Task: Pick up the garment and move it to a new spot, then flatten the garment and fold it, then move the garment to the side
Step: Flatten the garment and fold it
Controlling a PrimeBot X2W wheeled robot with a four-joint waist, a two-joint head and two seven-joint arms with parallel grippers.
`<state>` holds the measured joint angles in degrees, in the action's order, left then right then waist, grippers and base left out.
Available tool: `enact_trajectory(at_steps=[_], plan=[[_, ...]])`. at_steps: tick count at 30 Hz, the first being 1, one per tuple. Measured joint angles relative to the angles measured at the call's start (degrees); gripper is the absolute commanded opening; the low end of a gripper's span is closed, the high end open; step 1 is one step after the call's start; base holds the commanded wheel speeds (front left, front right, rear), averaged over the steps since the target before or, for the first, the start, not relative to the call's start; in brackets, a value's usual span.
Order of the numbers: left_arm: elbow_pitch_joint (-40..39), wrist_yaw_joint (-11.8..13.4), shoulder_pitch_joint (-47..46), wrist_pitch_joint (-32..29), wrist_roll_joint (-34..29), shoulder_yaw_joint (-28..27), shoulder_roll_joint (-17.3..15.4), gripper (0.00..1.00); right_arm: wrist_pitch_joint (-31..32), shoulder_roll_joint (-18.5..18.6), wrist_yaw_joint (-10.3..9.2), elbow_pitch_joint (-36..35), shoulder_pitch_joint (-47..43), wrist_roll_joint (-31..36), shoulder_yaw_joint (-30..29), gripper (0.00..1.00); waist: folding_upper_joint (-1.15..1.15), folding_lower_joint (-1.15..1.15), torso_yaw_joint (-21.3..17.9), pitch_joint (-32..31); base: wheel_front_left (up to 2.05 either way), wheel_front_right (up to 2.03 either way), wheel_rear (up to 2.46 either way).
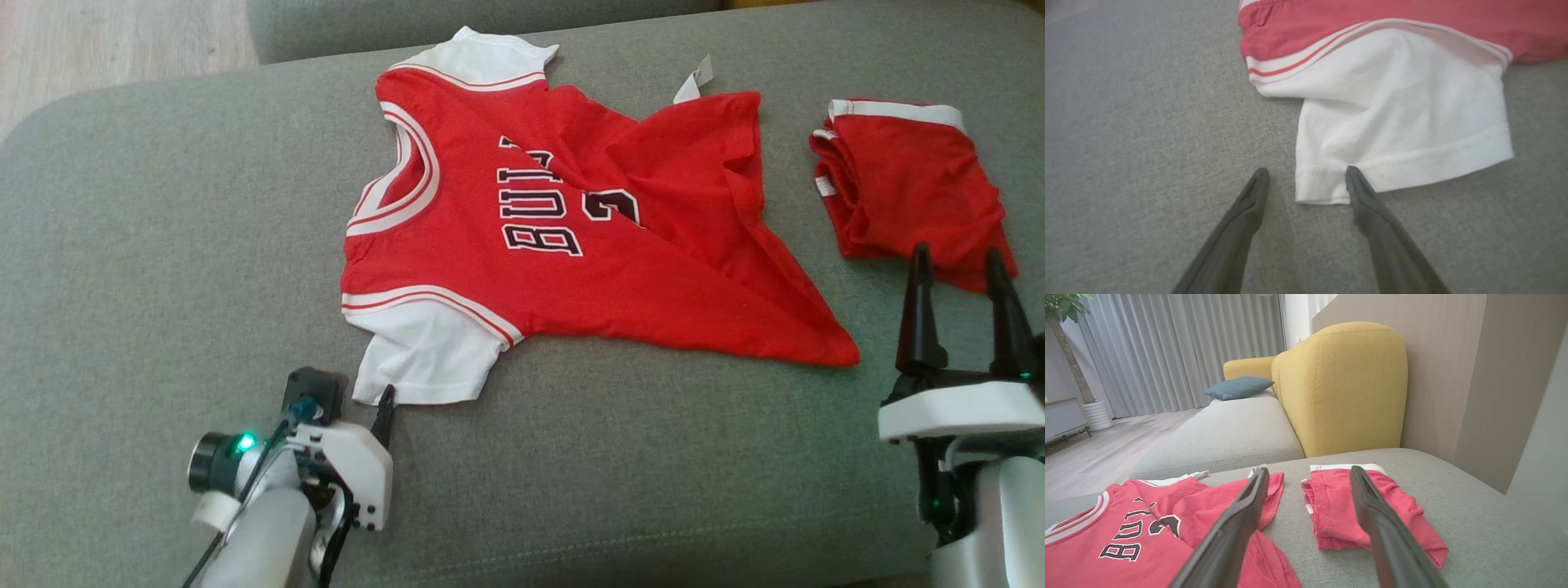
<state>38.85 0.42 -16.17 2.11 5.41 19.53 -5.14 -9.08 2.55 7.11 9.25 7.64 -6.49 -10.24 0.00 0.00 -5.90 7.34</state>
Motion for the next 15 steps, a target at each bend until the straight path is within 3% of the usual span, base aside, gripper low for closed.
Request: enact_trajectory(at_steps=[2, 3, 4, 5, 9, 15], plan=[[0.49, -0.13, -0.67, -0.54, 0.22, 0.1, 0.0, 1.0, 0.0, 0.0, 0.0, 0.0, 0.12, 0.01, -0.37, 1.0, 0.0, 0.0, -0.02, 0.14, 0.0, 0.0, 0.0], [0.66, -0.44, -0.93, -0.59, 0.23, 0.14, 0.01, 0.6, 0.0, 0.0, 0.0, 0.0, 0.15, 0.02, -0.64, 1.0, 0.0, 0.0, 0.0, 0.21, 0.0, 0.0, 0.0], [0.81, -0.57, -1.14, -0.71, 0.34, 0.23, 0.01, 0.08, -0.01, 0.0, 0.0, 0.0, 0.21, 0.08, -0.93, 1.0, 0.0, 0.0, 0.01, 0.28, 0.0, 0.0, 0.0], [0.92, -1.02, -1.39, -0.88, 0.58, 0.31, 0.03, 0.0, -0.11, 0.0, 0.0, -0.01, 0.31, 0.24, -1.25, 1.0, 0.0, 0.0, 0.05, 0.35, 0.0, 0.0, 0.0], [1.0, -1.07, -1.8, 0.25, 1.38, 0.36, 0.32, 0.0, -0.53, 0.0, 0.0, 0.03, 0.78, 0.47, -2.2, 1.0, 0.0, 0.0, 0.43, 0.5, 0.0, 0.0, 0.0], [-2.41, 2.25, -1.81, 7.28, 2.54, -1.93, 0.22, 0.0, 0.45, 0.0, 0.0, 1.44, 1.12, 0.44, -1.48, 1.0, 0.0, 0.0, 1.71, 0.16, 0.0, 0.0, 0.0]])
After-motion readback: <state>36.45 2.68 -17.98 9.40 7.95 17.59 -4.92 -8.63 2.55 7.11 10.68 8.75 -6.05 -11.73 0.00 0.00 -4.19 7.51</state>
